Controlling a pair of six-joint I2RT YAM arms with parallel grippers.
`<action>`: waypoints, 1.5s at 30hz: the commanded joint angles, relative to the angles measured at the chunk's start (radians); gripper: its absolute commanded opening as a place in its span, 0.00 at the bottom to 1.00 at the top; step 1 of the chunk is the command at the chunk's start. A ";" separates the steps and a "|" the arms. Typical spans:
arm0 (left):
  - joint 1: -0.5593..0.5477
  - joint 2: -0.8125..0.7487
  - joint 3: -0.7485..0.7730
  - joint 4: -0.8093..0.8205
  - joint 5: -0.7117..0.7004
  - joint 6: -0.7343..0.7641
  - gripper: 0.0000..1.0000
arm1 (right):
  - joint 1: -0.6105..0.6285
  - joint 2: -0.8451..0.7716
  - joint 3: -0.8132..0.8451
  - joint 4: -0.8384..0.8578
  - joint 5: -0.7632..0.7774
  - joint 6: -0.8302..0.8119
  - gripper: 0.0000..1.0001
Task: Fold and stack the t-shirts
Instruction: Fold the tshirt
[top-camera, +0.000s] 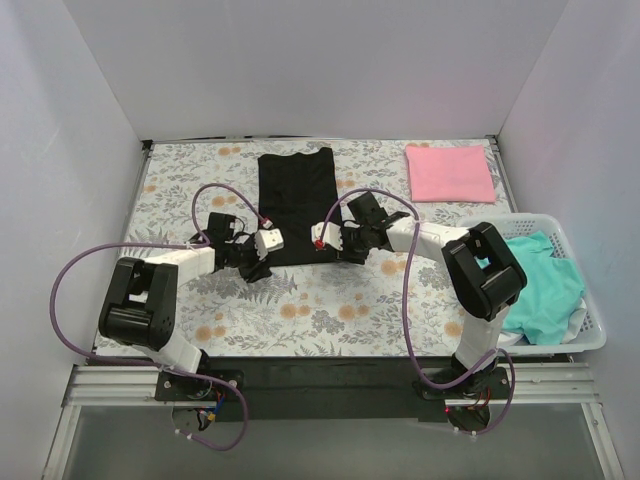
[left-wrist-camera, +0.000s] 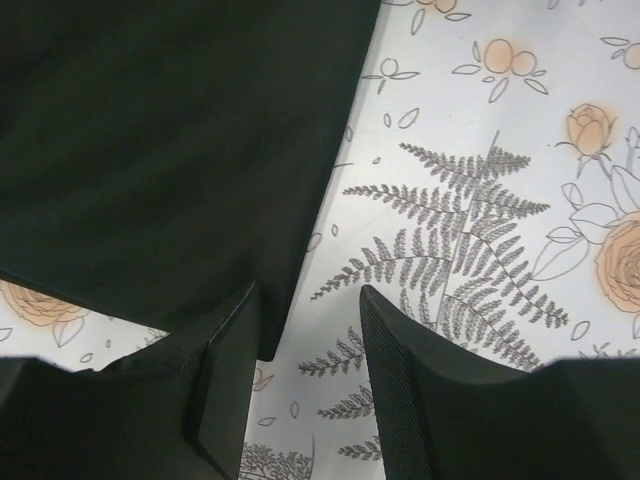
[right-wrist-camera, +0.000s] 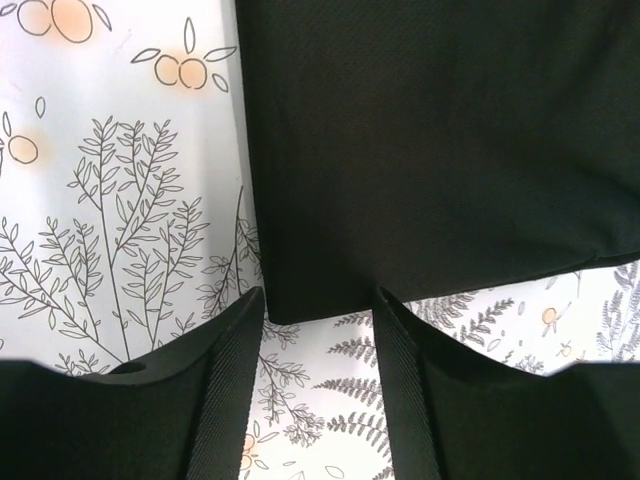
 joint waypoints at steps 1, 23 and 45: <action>-0.010 0.044 0.034 0.024 -0.041 0.024 0.42 | 0.005 0.013 -0.016 0.022 -0.021 -0.028 0.53; -0.023 -0.025 0.036 -0.091 -0.038 0.074 0.00 | 0.005 -0.040 -0.032 -0.024 -0.005 -0.049 0.01; 0.029 -0.076 0.378 -0.362 0.080 -0.021 0.00 | -0.067 -0.119 0.248 -0.338 -0.106 -0.005 0.01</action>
